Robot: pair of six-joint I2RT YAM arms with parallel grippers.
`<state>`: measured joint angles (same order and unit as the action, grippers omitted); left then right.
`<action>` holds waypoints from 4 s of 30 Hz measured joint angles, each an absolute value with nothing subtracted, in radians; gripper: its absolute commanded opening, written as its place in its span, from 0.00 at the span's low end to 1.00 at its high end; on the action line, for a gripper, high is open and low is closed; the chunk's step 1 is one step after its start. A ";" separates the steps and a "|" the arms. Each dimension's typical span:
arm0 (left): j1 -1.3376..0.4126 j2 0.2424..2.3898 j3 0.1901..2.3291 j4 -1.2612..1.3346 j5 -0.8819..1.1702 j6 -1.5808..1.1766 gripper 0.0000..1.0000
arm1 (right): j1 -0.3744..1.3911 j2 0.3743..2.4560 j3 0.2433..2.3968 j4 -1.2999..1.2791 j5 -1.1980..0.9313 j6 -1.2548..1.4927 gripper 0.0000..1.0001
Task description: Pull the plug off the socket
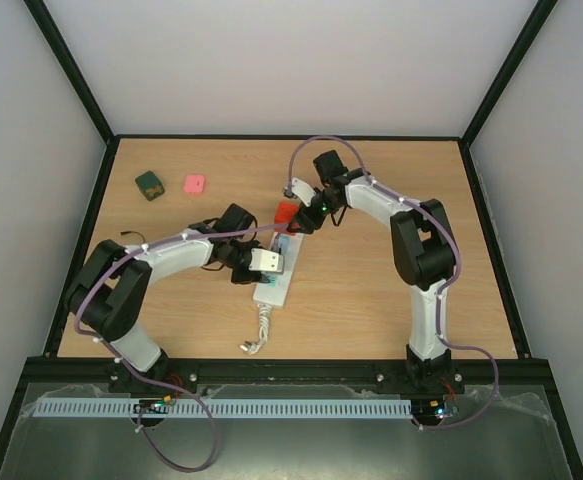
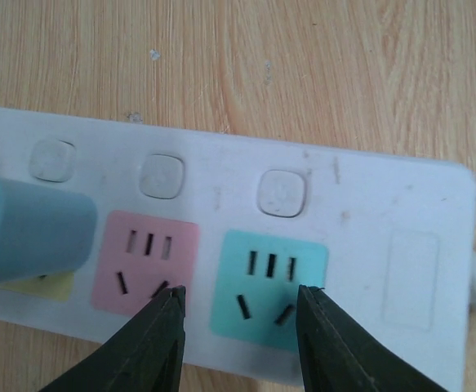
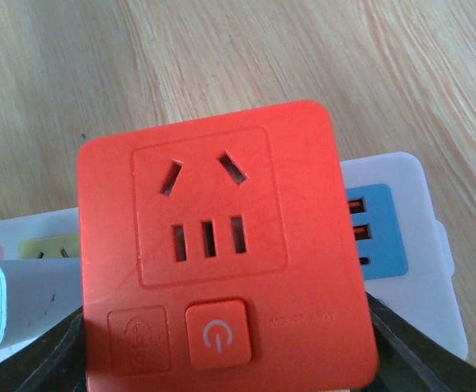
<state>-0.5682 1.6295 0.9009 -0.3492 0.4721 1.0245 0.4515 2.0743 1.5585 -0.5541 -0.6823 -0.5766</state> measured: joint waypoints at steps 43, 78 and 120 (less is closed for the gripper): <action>-0.604 1.720 0.979 -0.329 0.494 1.036 0.58 | 0.479 2.114 1.611 -0.562 -0.690 -0.664 0.56; -0.582 1.691 0.950 -0.356 0.508 1.016 0.66 | 0.488 2.010 1.415 -0.352 -0.628 -0.453 0.66; -0.579 1.747 0.999 -0.409 0.552 1.090 0.61 | 0.493 2.128 1.656 -0.654 -0.643 -0.735 0.29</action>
<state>-0.5793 1.7470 0.9993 -0.4088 0.5518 1.0901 0.4931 2.1281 1.6558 -0.6540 -0.6426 -0.7349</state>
